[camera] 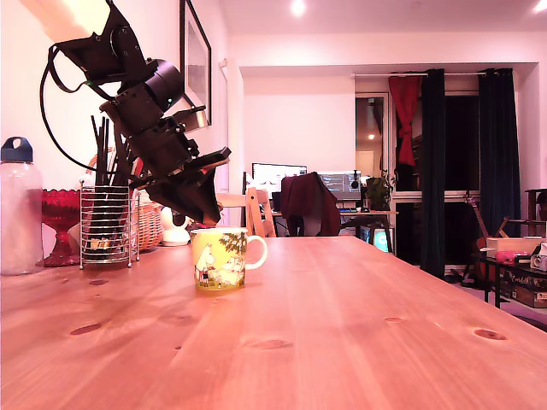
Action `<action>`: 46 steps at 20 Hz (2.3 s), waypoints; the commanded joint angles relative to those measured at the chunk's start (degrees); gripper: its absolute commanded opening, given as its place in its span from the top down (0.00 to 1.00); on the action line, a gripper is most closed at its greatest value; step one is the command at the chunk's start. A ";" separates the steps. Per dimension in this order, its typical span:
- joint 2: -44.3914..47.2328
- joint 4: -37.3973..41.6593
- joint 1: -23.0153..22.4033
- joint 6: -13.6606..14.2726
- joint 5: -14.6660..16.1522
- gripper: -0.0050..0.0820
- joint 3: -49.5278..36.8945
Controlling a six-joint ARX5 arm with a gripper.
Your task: Pick the coffee capsule and then drop it inside the coffee cup in front of you
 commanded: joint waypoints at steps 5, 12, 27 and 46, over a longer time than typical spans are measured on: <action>1.66 0.72 0.22 0.66 0.09 0.80 0.31; 1.66 2.99 0.22 1.25 0.07 0.31 0.31; 1.36 -1.66 0.24 0.85 0.98 0.98 1.16; -7.69 -6.21 0.81 -2.10 7.76 0.96 1.16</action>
